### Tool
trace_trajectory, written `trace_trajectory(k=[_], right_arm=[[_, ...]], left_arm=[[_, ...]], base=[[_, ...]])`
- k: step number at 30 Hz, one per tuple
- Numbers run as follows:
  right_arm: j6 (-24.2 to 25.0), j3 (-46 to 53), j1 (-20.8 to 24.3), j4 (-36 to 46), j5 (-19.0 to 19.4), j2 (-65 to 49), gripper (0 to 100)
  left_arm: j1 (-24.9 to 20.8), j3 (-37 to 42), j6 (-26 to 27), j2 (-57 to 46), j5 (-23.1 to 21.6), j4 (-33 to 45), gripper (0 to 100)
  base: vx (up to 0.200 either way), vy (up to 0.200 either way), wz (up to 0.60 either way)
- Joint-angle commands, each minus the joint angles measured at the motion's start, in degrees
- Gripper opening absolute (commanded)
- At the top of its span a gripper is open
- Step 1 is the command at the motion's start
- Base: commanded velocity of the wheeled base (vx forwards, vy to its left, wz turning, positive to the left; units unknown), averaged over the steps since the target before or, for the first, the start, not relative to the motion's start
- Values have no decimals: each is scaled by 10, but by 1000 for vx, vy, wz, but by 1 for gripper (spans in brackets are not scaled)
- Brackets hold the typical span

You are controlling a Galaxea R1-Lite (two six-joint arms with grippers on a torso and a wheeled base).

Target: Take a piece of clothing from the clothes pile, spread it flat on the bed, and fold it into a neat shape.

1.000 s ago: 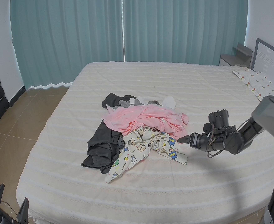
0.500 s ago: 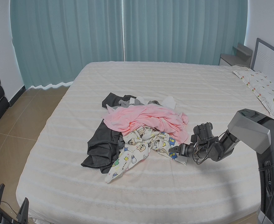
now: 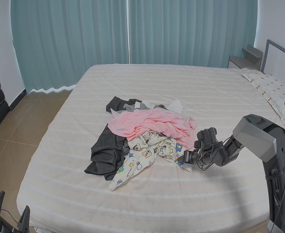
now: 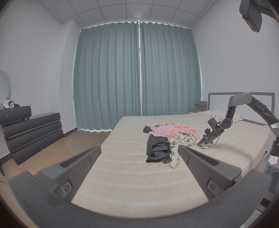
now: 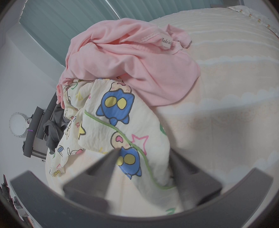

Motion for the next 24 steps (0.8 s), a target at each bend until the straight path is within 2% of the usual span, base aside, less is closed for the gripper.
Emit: trace_trajectory(k=[1, 6, 8, 11, 14, 16, 17, 19, 20, 24], right_arm=[[0, 9, 0, -2, 1, -6, 0], [4, 57, -1, -7, 30, -41, 0], [12, 101, -9, -25, 65, -81, 0], [25, 189, -17, -90, 119, -135, 0], [37, 283, -23, -177, 155, -184, 0], [43, 344, -23, -238, 171, -213, 0], [43, 348, -23, -242, 172, -216, 0], [52, 423, -20, -319, 188, -248, 0], [53, 431, -19, -326, 189, -252, 0], [79, 537, -8, -445, 204, -310, 0]], left_arm=[[0, 10, 0, -9, 0, 0, 100], [0, 10, 0, -9, 0, 0, 100], [0, 10, 0, -9, 0, 0, 100], [0, 10, 0, -9, 0, 0, 100], [0, 10, 0, -9, 0, 0, 100], [0, 10, 0, -9, 0, 0, 100], [0, 10, 0, -9, 0, 0, 100], [0, 10, 0, -9, 0, 1, 100], [0, 10, 0, -9, 0, 0, 100], [0, 10, 0, -9, 0, 0, 100]], base=[[0, 0, 0], [0, 0, 0], [0, 0, 0], [0, 0, 0], [0, 0, 0], [0, 0, 0], [0, 0, 0], [0, 0, 0], [0, 0, 0], [0, 0, 0]])
